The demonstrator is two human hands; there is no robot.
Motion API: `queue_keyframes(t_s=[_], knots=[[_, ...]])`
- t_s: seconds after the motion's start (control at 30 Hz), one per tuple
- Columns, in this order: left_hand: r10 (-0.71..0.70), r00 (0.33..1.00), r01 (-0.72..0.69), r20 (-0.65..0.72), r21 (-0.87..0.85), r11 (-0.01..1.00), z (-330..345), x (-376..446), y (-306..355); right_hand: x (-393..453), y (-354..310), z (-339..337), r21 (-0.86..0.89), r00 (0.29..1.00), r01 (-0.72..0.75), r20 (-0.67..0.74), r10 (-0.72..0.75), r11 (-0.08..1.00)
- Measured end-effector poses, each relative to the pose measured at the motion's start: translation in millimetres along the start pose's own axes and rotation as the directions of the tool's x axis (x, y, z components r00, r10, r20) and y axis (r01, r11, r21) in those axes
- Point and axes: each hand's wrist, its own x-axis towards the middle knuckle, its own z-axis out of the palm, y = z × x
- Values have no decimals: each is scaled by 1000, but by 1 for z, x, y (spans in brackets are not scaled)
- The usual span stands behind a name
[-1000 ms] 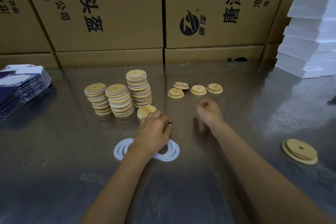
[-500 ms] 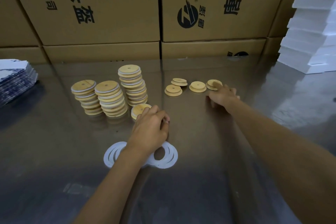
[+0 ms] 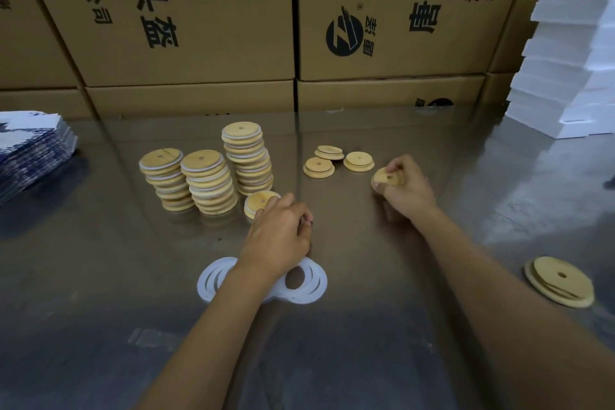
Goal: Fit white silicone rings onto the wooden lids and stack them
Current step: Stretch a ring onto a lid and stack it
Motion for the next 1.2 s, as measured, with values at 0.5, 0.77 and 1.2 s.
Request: queue_keyframes(t_s=[0.5, 0.77, 1.2], knots=[[-47, 999, 47, 12, -69, 996, -6, -9, 0, -106, -63, 28, 516, 883, -386, 447, 144, 764], [-56, 998, 57, 11, -172, 983, -14, -11, -2, -105, -57, 23, 501, 881, -316, 471, 52, 806], [-119, 838, 317, 533, -296, 901, -58, -18, -5, -97, -51, 12, 721, 846, -518, 511, 151, 461]])
